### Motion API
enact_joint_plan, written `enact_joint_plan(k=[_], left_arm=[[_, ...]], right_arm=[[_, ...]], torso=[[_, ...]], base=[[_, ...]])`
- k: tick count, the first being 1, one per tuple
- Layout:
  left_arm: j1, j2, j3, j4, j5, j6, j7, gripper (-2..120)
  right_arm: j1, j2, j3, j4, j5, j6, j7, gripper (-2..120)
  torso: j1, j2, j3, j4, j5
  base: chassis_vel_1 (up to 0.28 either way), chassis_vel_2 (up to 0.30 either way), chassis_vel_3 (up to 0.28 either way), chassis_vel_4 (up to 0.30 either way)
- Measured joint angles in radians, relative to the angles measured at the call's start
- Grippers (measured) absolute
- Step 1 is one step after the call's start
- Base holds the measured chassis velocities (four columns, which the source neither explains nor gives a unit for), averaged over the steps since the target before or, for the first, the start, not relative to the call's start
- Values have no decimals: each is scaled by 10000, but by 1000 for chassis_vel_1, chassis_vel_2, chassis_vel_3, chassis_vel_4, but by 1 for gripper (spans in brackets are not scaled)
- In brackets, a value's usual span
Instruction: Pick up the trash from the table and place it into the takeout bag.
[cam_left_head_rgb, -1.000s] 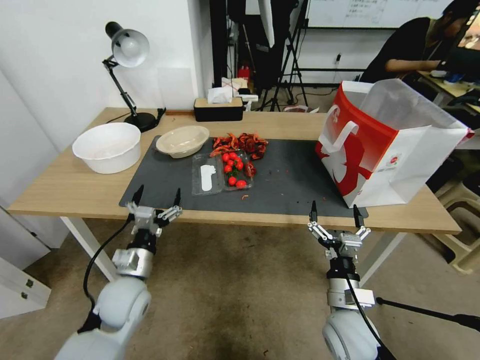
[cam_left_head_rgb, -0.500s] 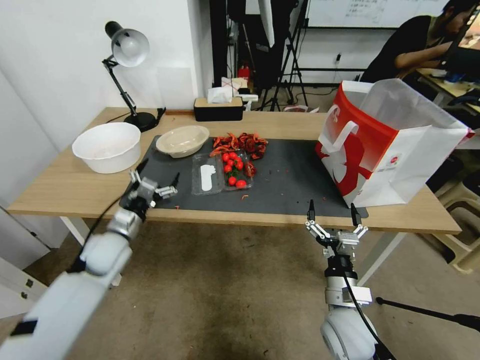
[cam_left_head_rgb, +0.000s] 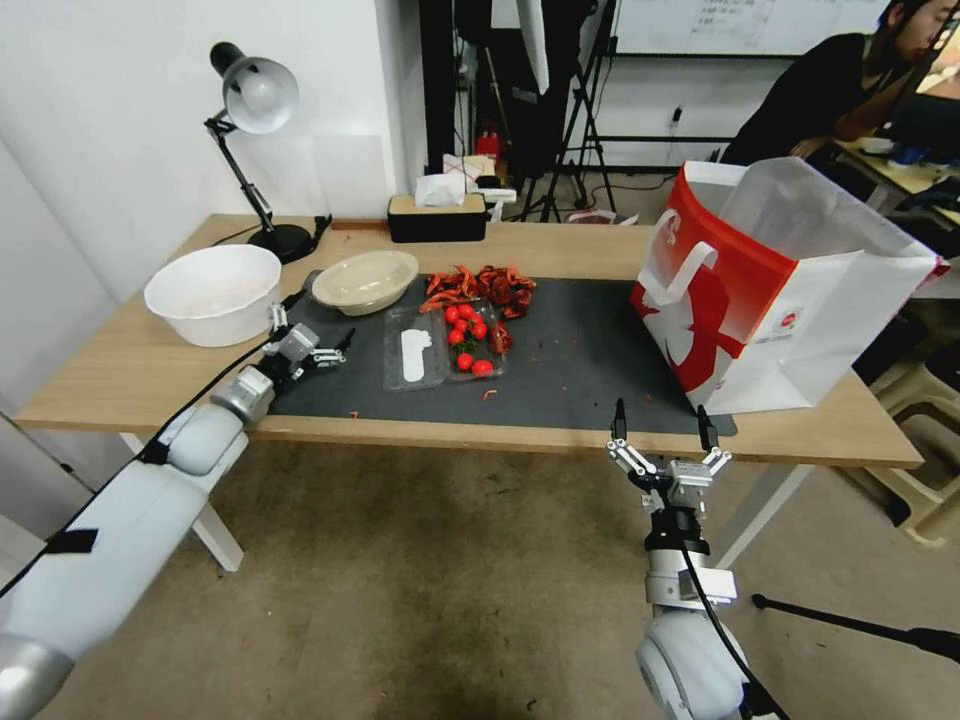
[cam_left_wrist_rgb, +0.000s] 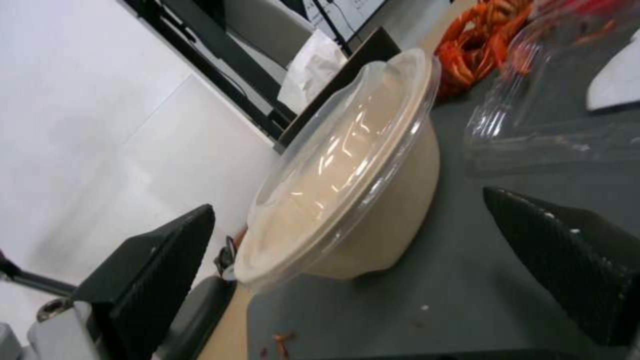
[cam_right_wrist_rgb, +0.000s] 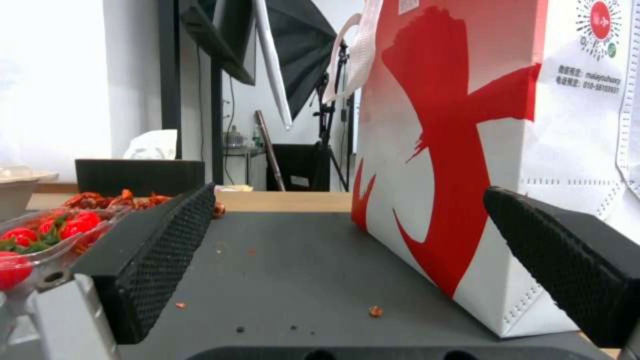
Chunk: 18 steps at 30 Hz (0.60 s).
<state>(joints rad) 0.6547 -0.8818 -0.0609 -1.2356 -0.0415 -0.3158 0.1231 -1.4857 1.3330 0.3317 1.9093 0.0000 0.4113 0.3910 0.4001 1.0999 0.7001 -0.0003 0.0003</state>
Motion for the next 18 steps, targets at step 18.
enact_joint_plan(k=[18], left_arm=[[-1012,-29,745,1100,363,-273,64,59]], right_arm=[[37,-33,64,-45,22,-8,43,100]], torso=[[-1,0,-1,3,-1]], base=[[0,0,0,0]])
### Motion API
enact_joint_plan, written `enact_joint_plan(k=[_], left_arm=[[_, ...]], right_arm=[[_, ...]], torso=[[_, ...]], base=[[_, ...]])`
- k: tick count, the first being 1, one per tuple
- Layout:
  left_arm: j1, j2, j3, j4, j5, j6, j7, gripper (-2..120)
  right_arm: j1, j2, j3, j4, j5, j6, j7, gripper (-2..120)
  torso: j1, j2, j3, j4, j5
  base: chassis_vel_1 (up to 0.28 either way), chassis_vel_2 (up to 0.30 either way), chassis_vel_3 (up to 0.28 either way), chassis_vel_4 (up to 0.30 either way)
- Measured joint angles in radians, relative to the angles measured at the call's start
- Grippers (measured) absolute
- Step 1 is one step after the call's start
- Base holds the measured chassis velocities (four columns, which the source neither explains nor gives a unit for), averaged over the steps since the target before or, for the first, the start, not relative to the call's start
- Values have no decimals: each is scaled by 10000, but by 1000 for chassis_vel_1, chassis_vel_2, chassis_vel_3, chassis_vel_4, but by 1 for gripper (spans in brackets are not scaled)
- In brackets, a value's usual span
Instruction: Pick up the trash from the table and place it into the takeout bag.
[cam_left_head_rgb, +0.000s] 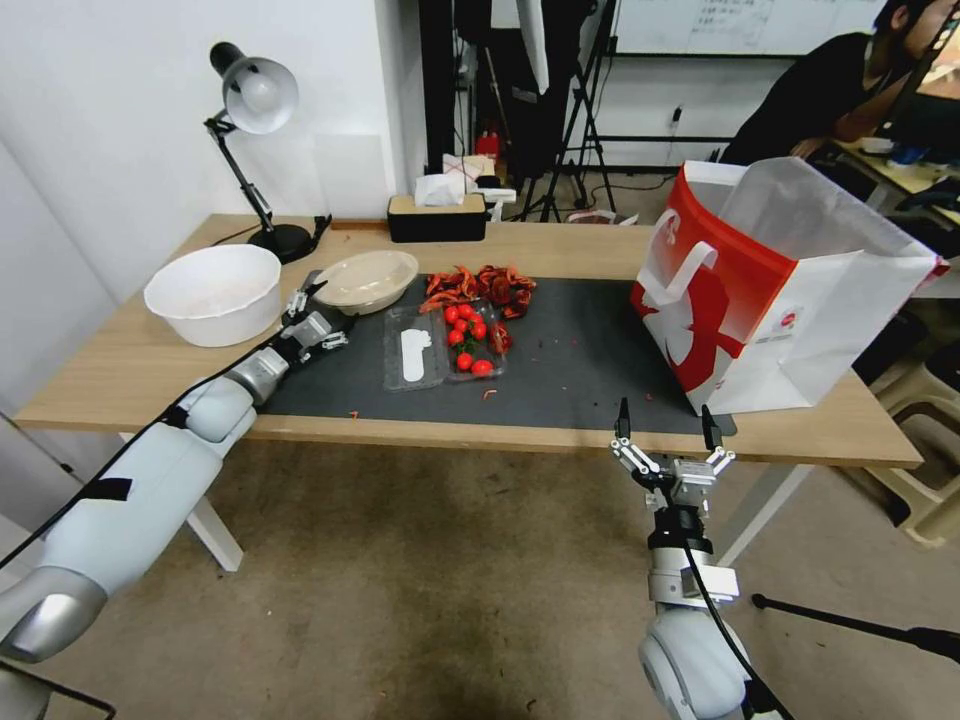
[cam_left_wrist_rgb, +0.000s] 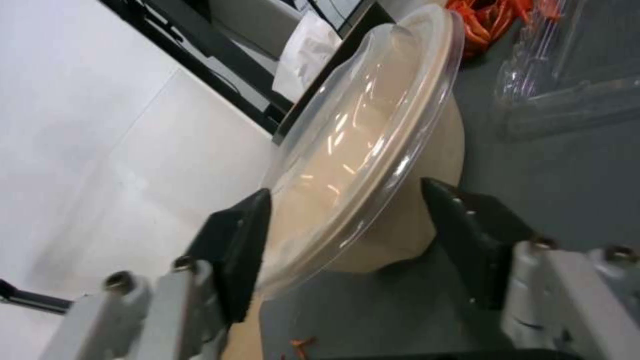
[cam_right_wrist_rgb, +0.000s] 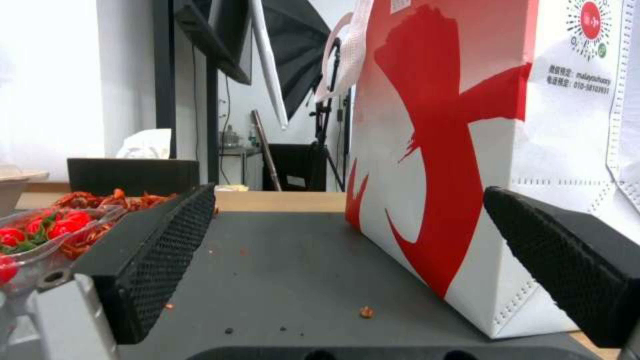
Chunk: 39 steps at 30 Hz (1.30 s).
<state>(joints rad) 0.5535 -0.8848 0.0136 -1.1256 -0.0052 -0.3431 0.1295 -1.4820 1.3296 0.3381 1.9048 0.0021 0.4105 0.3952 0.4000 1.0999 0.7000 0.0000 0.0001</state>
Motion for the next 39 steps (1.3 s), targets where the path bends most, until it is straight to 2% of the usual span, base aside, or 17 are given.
enact_joint_plan(k=[1,4,5,7,8,9,11,13,14,16,29,39], left_arm=[[0,0,0,0,0,0,0,59],[64,79,-6,-21,-11,-2,13,45],[64,79,-6,-21,-11,-2,13,45],[77,138,-25,-23,-17,-3,49,33],[77,138,-25,-23,-17,-3,49,33],[77,155,-35,-9,-17,-4,60,27],[77,168,-38,7,-14,-12,64,23],[74,177,-48,33,8,-25,73,10],[74,177,-48,33,8,-25,73,10],[66,178,-57,55,51,-43,77,1],[-48,82,-86,165,182,-348,55,0],[-304,89,49,-349,-434,-514,52,0]], right_arm=[[0,0,0,0,0,0,0,100],[-5,6,-12,0,1,5,0,100],[-5,6,-12,0,1,5,0,100],[-14,12,-24,0,-1,11,0,100],[-14,12,-24,0,-1,11,0,100],[-19,15,-28,0,-4,17,0,100],[-25,16,-28,-1,-7,22,0,100],[-41,20,-30,-1,-15,42,2,100],[-41,20,-30,-1,-15,42,2,100],[-52,23,-29,-1,-18,58,8,100],[-91,71,-24,-40,-50,129,29,100],[-94,75,2,-51,-53,144,40,100]], torso=[[0,0,0,0,0],[0,0,0,0,-3],[0,0,0,0,-3],[-1,0,0,1,-2],[-1,0,0,1,-2],[0,0,0,0,-1],[0,0,0,0,-2],[0,0,0,1,-2],[0,0,0,1,-2],[0,0,0,-1,-2],[0,0,0,-1,-2],[0,0,0,1,-1]], base=[[0,0,0,0],[0,0,0,0],[0,0,0,0],[0,0,0,0],[0,0,0,0],[0,0,0,0],[0,0,0,0],[0,0,0,0],[0,0,0,0],[0,0,0,0],[0,0,0,0],[0,0,0,0]])
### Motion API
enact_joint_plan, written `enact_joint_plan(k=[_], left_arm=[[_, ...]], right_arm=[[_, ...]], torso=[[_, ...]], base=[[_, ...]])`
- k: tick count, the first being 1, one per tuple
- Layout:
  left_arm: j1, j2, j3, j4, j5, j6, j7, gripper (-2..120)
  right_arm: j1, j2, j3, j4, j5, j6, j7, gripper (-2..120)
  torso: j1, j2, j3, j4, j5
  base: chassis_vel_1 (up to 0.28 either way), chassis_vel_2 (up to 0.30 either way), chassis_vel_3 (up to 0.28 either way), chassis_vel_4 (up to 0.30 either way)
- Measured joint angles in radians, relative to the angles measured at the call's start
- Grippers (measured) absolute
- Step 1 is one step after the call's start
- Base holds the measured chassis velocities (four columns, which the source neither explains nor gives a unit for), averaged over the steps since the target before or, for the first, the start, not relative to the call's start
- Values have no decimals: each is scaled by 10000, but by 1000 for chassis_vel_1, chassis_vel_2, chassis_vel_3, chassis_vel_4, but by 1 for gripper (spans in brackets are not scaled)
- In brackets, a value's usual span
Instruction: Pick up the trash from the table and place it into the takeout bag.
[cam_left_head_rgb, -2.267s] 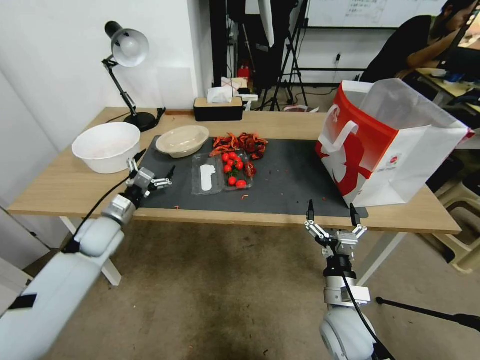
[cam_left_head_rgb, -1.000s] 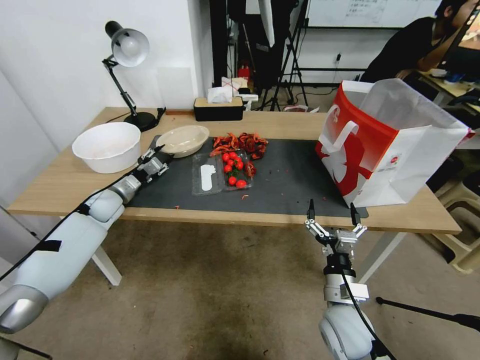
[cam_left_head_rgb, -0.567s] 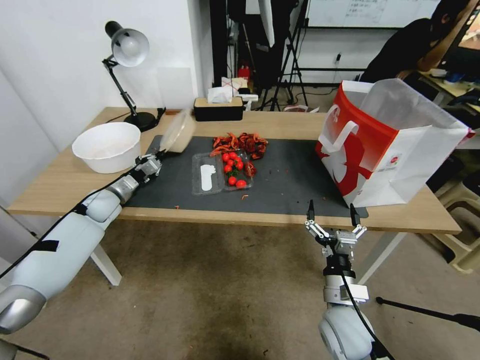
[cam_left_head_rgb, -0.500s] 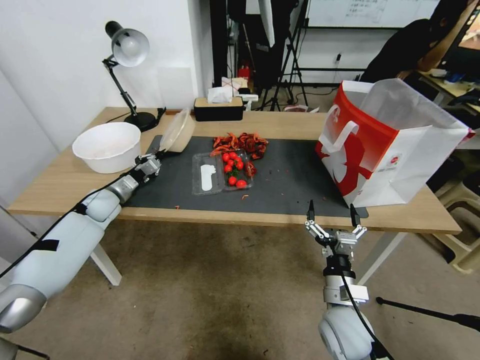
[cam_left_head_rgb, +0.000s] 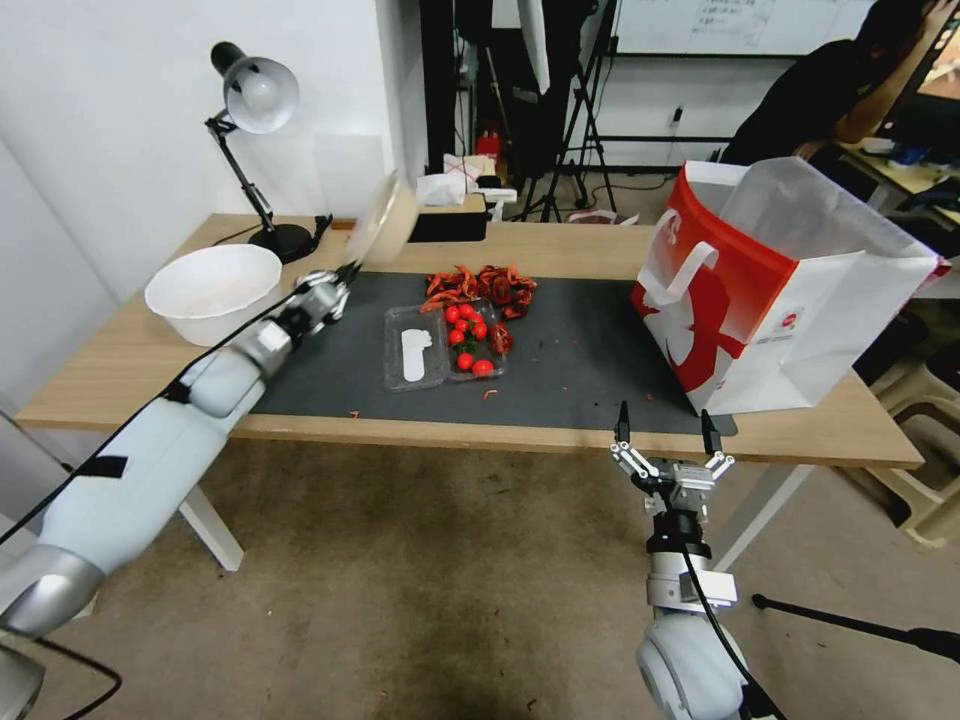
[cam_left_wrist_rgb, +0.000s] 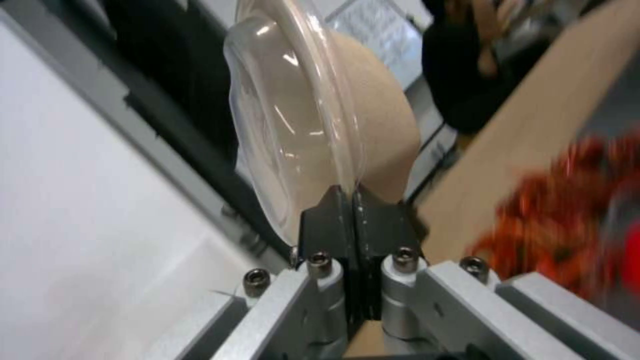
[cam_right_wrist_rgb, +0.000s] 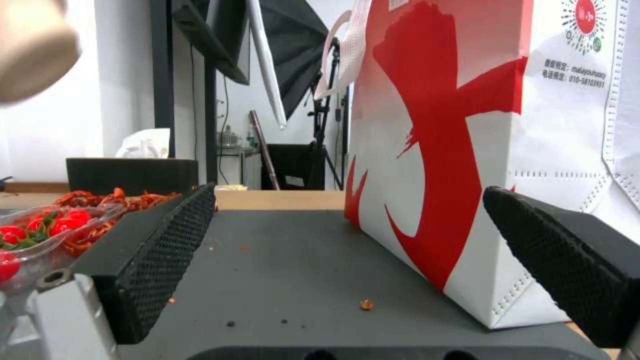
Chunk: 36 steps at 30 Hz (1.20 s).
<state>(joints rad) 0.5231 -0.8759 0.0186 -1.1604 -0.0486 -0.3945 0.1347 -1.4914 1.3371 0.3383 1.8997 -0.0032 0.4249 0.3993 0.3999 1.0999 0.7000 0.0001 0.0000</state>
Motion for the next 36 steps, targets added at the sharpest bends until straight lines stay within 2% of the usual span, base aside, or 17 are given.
enact_joint_plan(k=[2,6,7,10,11,12,13,14,15,16,18,19,26,28,31,32,36], left_arm=[[-170,2,183,-207,-336,-46,0,0],[-1229,-157,1321,-1073,-1780,40,-22,0],[-1229,-157,1321,-1073,-1780,40,-22,0],[-2825,-539,3053,-1608,-3154,586,-70,0],[-2825,-539,3053,-1608,-3154,586,-70,0],[-3434,-790,3720,-1607,-3452,712,-99,0],[-4319,-1372,4551,-1441,-3797,840,-152,0],[-4867,-1798,5022,-1266,-4012,905,-169,0],[-4867,-1798,5022,-1266,-4012,905,-169,0],[-5316,-2199,5385,-1127,-4183,973,-179,0],[-6062,-2999,5968,-885,-4459,1093,-196,0],[-6062,-2999,5968,-885,-4459,1093,-196,0],[-7163,-4539,7226,-547,-4970,1345,-293,0],[-7232,-4695,7348,-492,-5011,1357,-297,0],[-7457,-5601,7810,-35,-5075,1353,-289,0],[-7457,-5601,7810,-35,-5075,1353,-289,0],[-7544,-6337,8145,468,-5069,1299,-221,0]], right_arm=[[6,8,0,-6,-2,0,1,100],[16,32,2,-14,-35,1,7,100],[16,32,2,-14,-35,1,7,100],[-16,0,90,5,-42,1,38,100],[-16,0,90,5,-42,1,38,100],[-25,-3,127,22,-41,1,53,100],[-32,-2,184,52,-41,1,72,100],[-35,4,207,65,-40,1,77,100],[-35,4,207,65,-40,1,77,100],[-35,16,221,72,-40,0,80,100],[-32,66,233,78,-43,-11,84,100],[-32,66,233,78,-43,-11,84,100],[-24,150,246,67,-82,-21,98,100],[-24,152,252,66,-83,-21,101,100],[-37,182,288,65,-84,-19,121,100],[-37,182,288,65,-84,-19,121,100],[-39,215,310,68,-85,-14,137,100]], torso=[[0,0,1,0,1],[0,0,0,0,1],[0,0,0,0,1],[0,0,0,0,4],[0,0,0,0,4],[0,1,1,-5,1],[0,1,0,-4,6],[1,1,1,-5,1],[1,1,1,-5,1],[0,1,1,2,6],[1,1,1,-4,3],[1,1,1,-4,3],[1,1,0,0,3],[1,1,0,-1,3],[1,1,0,-2,3],[1,1,0,-2,3],[1,1,0,-6,4]], base=[[0,0,0,0],[0,0,0,0],[0,0,0,0],[0,0,0,0],[0,0,0,0],[0,0,0,0],[0,0,0,0],[0,0,0,0],[0,0,0,0],[0,0,0,0],[0,0,0,0],[0,0,0,0],[0,0,0,0],[0,0,0,0],[0,0,0,0],[0,0,0,0],[0,0,0,0]])
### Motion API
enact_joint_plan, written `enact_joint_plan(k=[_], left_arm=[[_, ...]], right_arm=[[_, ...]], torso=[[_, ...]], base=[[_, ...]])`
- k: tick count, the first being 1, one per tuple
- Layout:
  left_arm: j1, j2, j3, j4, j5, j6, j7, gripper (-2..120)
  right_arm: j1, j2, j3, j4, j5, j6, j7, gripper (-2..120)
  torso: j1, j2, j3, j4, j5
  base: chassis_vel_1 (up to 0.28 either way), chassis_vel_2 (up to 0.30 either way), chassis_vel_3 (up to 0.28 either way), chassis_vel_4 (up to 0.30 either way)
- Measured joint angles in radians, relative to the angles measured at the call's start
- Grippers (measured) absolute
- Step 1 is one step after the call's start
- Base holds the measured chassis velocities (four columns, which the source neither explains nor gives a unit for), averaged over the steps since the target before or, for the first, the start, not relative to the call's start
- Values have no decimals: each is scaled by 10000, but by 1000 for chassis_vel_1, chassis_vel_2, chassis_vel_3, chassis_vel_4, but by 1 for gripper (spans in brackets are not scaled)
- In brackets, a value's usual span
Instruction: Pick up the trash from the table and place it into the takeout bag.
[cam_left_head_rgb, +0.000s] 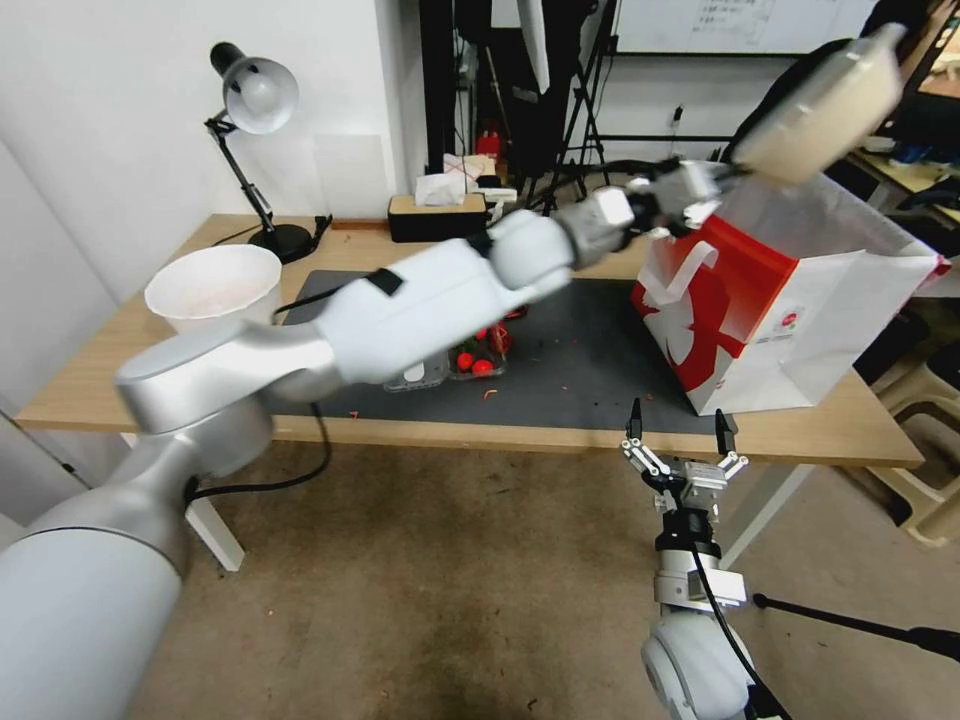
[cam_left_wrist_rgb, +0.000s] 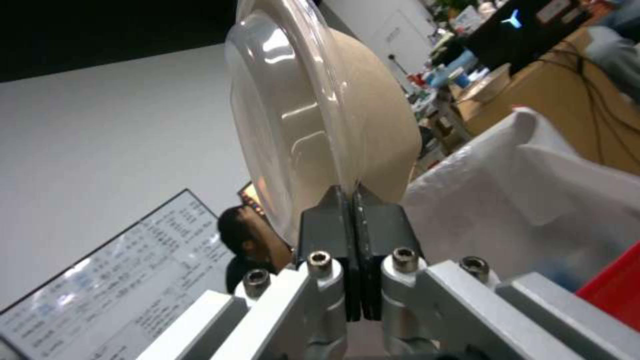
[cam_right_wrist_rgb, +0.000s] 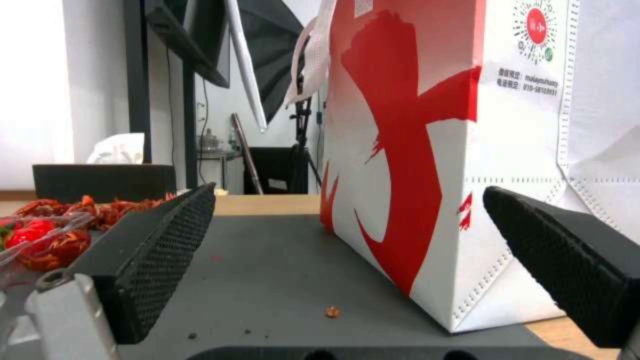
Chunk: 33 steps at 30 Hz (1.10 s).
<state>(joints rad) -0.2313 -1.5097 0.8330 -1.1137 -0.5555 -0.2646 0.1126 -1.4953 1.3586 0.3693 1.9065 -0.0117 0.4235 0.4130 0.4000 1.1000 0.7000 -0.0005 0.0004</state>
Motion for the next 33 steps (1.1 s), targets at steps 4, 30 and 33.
enact_joint_plan(k=[4,30,33], left_arm=[[14,-156,148,332,77,-18,14,0],[850,2005,-1857,-1346,-344,485,-580,86],[1350,2442,-2289,-1779,-430,601,-686,93]], right_arm=[[-14,25,6,23,0,7,6,100],[-48,10,21,162,-20,-23,13,100],[-51,12,18,184,-45,-45,15,100]], torso=[[0,0,0,5,-3],[-1,0,0,6,-8],[-1,0,-1,5,-7]], base=[[0,0,0,0],[0,0,0,0],[0,0,0,0]])
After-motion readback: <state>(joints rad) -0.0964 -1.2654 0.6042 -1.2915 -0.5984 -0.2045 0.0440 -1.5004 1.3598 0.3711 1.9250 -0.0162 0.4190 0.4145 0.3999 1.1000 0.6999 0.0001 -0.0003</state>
